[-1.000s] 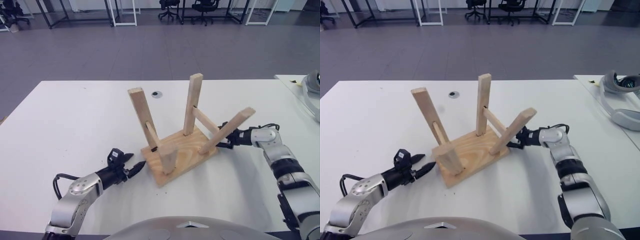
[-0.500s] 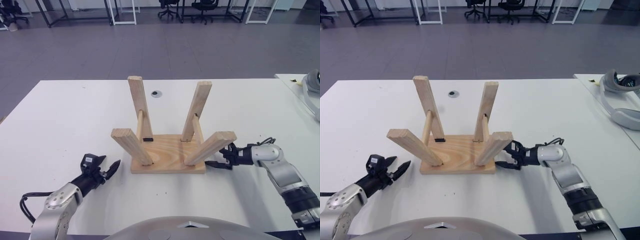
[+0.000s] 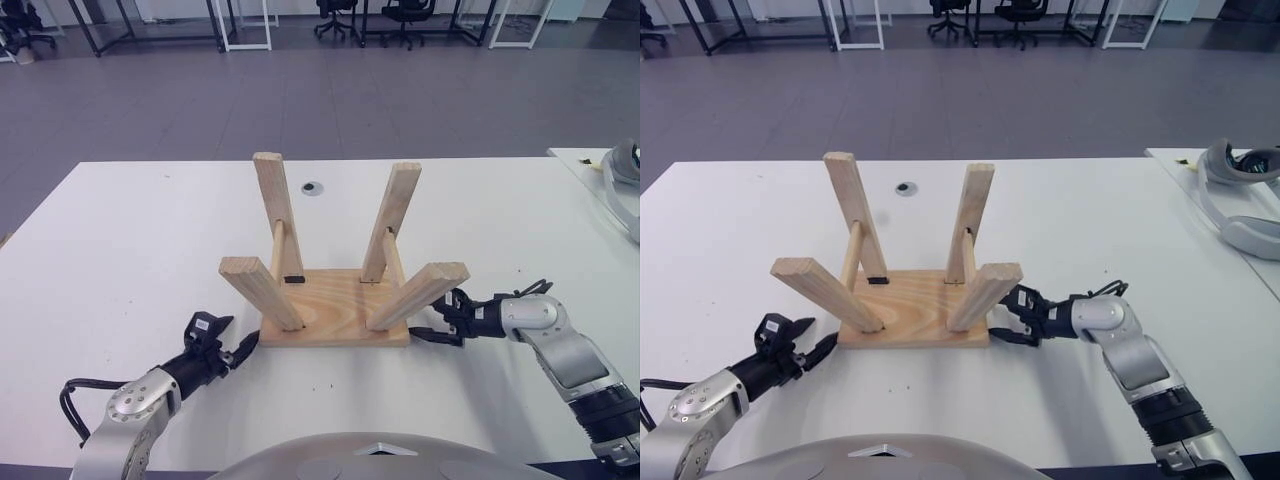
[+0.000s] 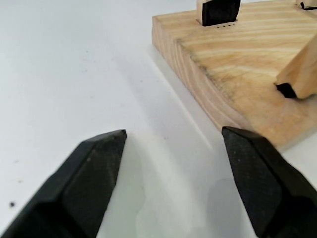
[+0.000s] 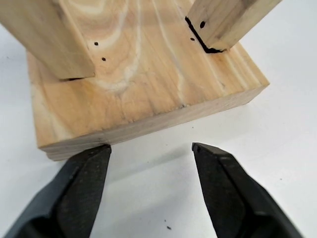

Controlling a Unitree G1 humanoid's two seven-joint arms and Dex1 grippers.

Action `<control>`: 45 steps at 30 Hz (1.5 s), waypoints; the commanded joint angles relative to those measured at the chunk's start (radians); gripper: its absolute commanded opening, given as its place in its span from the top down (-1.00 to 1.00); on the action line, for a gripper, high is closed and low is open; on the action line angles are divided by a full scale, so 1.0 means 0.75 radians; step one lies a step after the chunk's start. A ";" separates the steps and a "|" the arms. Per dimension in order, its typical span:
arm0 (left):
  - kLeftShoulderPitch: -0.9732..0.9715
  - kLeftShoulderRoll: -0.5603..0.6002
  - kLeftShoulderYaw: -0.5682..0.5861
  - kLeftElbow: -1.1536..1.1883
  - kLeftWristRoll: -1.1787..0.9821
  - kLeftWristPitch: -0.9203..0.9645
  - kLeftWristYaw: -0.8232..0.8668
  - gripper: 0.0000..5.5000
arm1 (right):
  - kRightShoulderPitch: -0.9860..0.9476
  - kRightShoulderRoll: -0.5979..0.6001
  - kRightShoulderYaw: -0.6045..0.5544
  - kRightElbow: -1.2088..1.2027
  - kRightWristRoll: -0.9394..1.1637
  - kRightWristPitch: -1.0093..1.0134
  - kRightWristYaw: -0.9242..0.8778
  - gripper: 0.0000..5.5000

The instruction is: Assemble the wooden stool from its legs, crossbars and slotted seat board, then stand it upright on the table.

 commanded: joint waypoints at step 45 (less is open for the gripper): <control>-0.312 0.411 0.183 -0.013 -0.196 0.055 -0.562 -0.30 | -0.300 -0.092 0.019 -0.212 0.377 0.374 0.225 0.26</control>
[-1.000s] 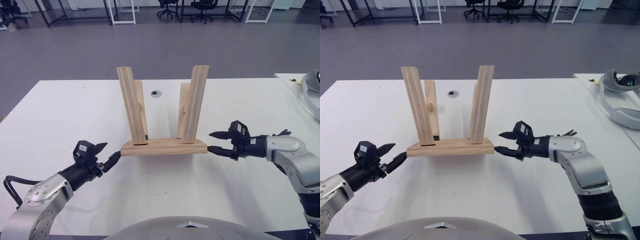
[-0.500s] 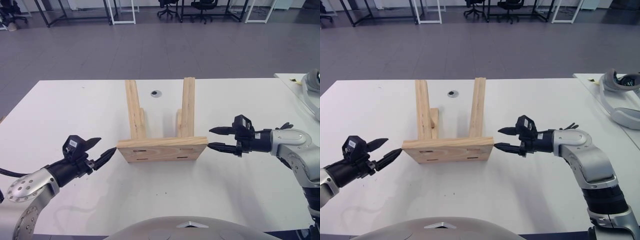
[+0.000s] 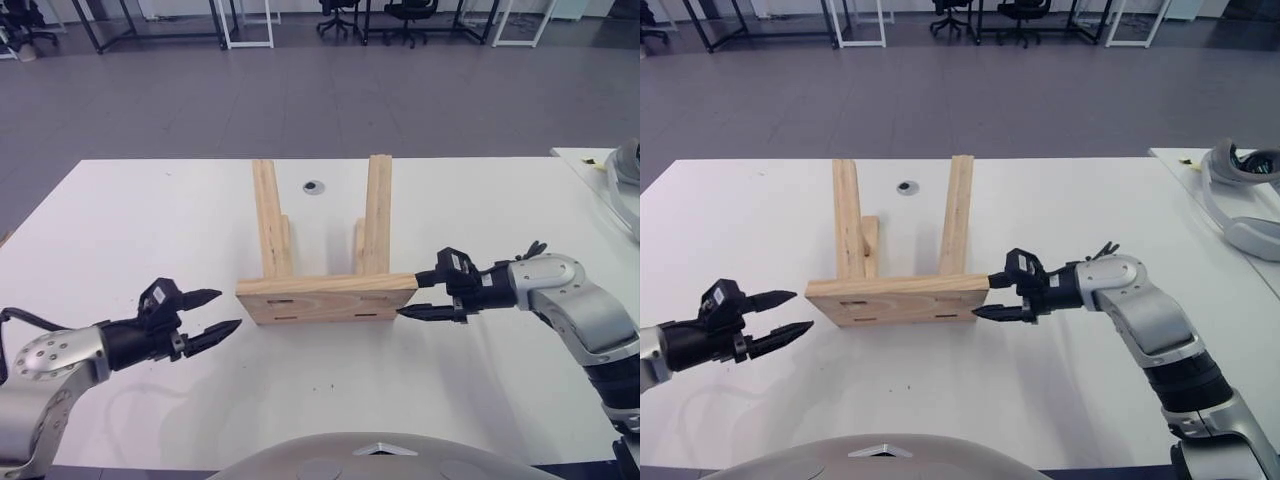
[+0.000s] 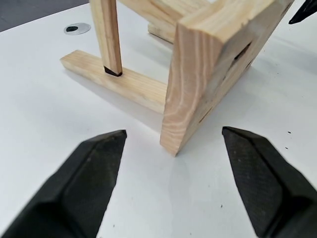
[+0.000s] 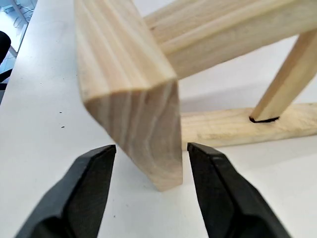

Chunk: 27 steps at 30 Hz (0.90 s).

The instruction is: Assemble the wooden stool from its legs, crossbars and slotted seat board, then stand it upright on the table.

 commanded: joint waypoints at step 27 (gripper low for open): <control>-0.929 0.596 0.150 0.266 -1.510 0.878 -0.018 0.40 | -1.256 0.044 -0.187 0.413 0.870 1.319 0.461 0.51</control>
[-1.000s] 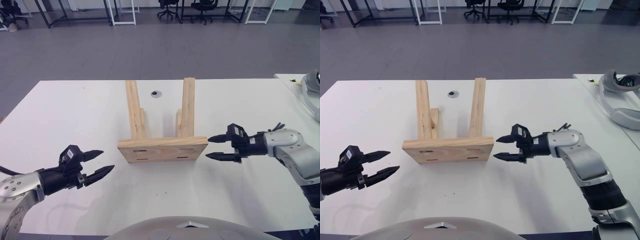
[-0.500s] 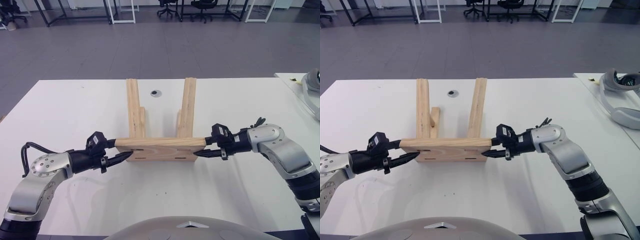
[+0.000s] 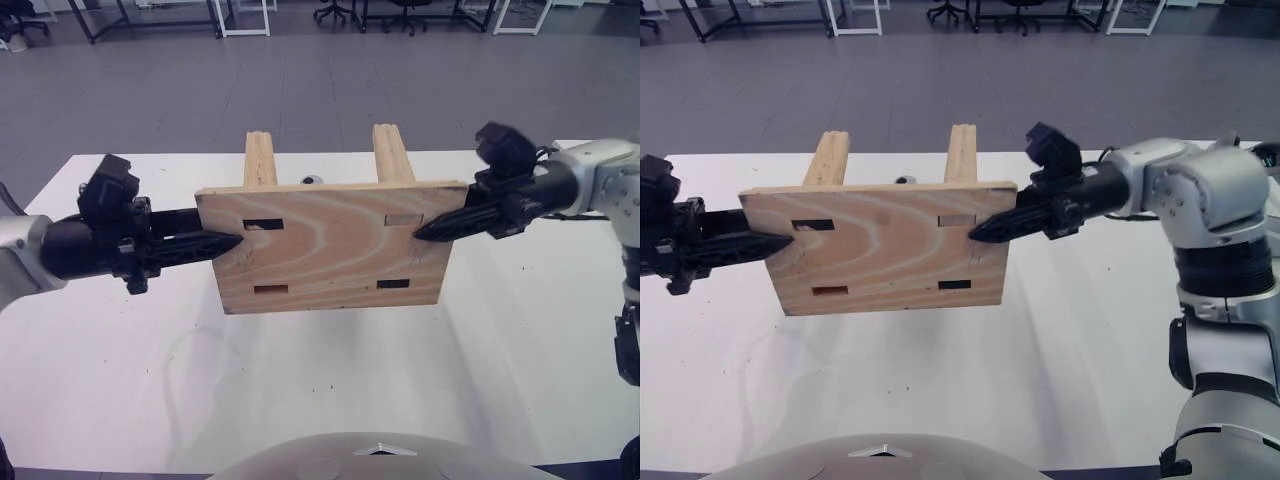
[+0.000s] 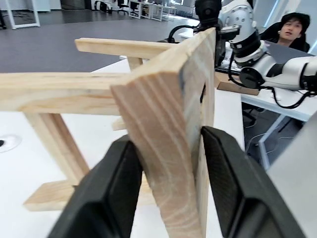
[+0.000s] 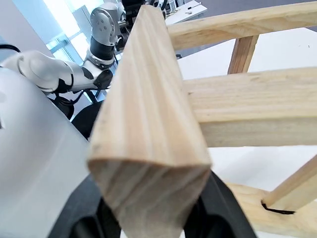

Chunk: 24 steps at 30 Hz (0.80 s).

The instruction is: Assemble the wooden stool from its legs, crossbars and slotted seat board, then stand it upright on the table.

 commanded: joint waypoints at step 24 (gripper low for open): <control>-0.639 -0.132 -0.399 1.057 -0.024 0.601 0.305 0.49 | -0.608 0.004 1.071 0.975 1.160 0.455 -0.431 0.51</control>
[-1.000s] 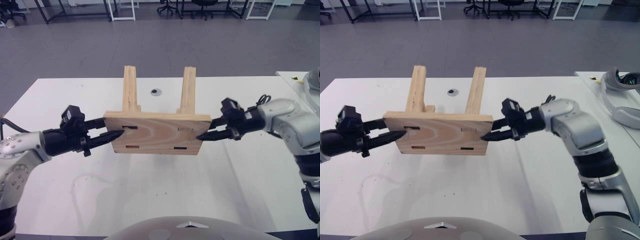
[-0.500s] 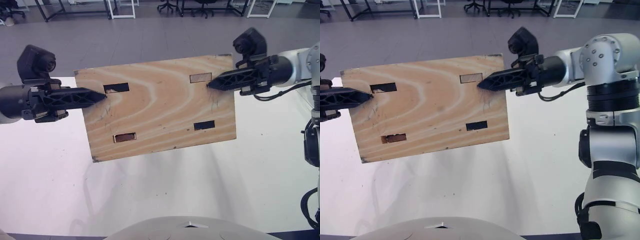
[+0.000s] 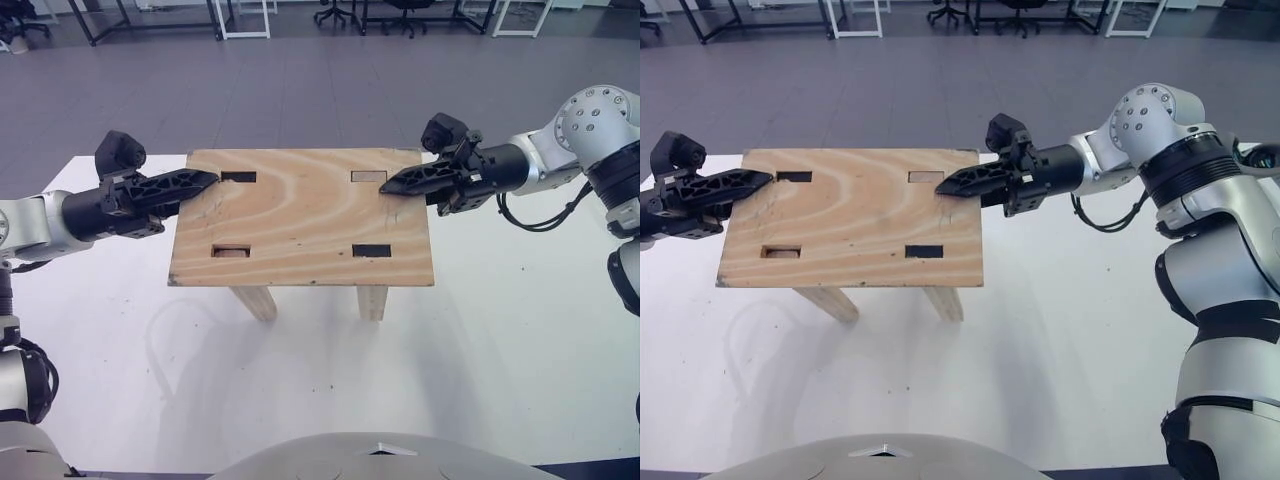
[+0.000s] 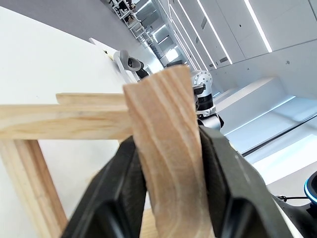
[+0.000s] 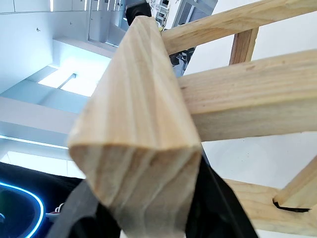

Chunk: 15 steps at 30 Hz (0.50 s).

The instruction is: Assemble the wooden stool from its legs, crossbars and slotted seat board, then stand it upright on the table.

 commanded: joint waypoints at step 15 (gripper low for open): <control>0.093 -0.119 -0.230 0.073 0.628 -0.292 -0.044 0.46 | 0.230 0.121 0.085 0.176 0.142 0.055 -0.520 0.50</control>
